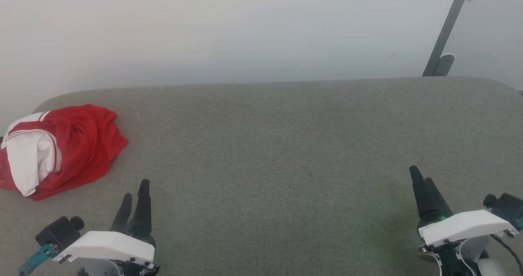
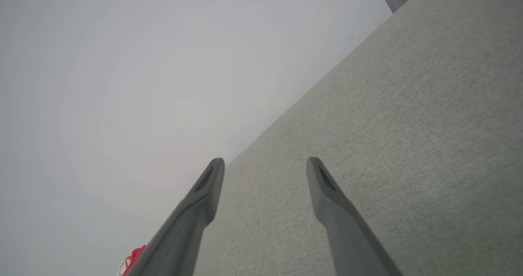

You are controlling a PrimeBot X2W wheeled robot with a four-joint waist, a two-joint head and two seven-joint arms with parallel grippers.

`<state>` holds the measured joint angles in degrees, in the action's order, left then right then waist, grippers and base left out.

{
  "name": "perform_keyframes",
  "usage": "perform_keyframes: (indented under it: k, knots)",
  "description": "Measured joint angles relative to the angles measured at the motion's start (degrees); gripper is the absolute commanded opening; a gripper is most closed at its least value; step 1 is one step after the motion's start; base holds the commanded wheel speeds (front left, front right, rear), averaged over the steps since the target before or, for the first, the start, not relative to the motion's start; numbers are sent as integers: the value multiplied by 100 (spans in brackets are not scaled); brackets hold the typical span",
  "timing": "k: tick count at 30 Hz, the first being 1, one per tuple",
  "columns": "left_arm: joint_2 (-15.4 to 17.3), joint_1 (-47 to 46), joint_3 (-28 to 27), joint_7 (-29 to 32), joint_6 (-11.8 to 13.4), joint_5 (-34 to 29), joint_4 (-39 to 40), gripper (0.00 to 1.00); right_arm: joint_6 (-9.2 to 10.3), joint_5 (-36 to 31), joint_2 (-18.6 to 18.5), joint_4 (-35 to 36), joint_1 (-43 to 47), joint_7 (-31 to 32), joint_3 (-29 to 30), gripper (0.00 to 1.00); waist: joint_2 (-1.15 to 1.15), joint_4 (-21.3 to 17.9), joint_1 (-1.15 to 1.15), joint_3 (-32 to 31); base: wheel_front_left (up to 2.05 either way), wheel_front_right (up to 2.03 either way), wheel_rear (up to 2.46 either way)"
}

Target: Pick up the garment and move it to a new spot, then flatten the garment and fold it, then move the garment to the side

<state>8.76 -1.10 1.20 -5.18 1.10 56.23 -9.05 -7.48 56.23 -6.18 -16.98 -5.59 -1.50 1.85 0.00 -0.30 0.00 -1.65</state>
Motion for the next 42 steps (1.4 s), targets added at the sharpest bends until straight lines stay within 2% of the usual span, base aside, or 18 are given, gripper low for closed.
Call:
perform_keyframes:
  k: [18, 42]
  knots:
    - [40, 109, -145, -299, -40, -1394, 108, 100, 0, -1211, -85, 103, -37, -5, 63, 100, 0, -29, 0, -25, 0, 0, 0]
    - [-37, 219, -366, -612, -190, -2769, 194, 100, -1, -2184, -131, 182, -38, -211, 78, 100, 0, -52, 0, -70, 0, 0, 0]
